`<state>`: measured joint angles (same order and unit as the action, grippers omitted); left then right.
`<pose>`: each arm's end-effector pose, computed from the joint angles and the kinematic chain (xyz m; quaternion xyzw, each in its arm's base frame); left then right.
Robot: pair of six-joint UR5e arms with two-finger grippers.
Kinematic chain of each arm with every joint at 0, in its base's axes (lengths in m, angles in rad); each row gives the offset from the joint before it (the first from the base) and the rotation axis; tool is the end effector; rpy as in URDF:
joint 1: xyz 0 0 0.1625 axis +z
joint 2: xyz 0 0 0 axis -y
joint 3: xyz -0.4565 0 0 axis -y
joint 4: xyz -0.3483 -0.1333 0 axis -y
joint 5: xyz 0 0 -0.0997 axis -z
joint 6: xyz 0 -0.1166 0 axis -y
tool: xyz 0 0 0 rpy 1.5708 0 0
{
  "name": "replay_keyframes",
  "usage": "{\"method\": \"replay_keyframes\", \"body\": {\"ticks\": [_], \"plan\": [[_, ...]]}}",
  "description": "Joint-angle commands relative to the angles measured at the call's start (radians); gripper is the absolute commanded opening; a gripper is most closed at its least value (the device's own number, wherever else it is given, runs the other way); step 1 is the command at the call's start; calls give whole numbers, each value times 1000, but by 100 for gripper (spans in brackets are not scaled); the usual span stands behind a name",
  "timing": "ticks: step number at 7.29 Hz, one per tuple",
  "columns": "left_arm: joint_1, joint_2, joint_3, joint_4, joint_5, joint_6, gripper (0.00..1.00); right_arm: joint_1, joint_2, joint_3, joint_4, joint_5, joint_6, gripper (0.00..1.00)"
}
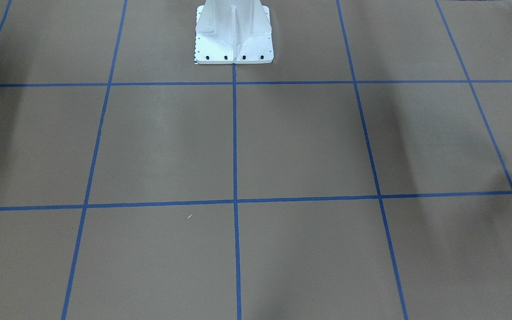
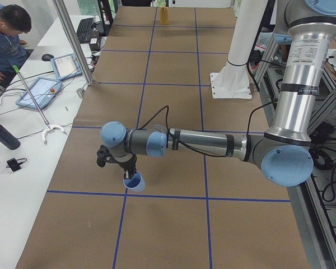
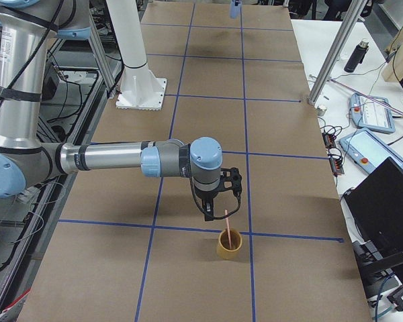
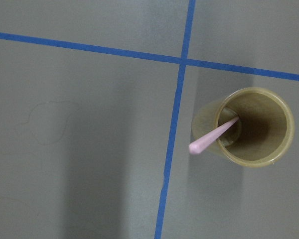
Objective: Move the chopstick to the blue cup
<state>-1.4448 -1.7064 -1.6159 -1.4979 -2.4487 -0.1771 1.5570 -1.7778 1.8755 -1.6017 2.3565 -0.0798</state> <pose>0.0210 -0.5129 0.6155 -0.0159 0.4269 -0.0002 0.9042 0.0459 -0.3585 0.6509 0.0435 -0.3814 -0.0560 0.9217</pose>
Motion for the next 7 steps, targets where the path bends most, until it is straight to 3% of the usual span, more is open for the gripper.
{"method": "replay_keyframes", "body": {"ticks": [1, 2, 3, 5, 7], "plan": [[204, -59, -223, 41, 2, -367, 0, 0, 1, 2, 0, 6, 0, 100], [275, -166, -229, 41, 32, -518, 0, 0, 3, 4, 0, 6, 0, 100], [390, -268, -243, 42, 130, -671, 0, -2, 3, 4, 0, 7, 0, 100], [591, -444, -211, 54, 296, -783, 0, -2, 1, -7, 87, 21, 3, 100], [694, -681, -17, 56, 417, -823, 0, -5, 1, -9, 97, 27, 8, 100]]}}
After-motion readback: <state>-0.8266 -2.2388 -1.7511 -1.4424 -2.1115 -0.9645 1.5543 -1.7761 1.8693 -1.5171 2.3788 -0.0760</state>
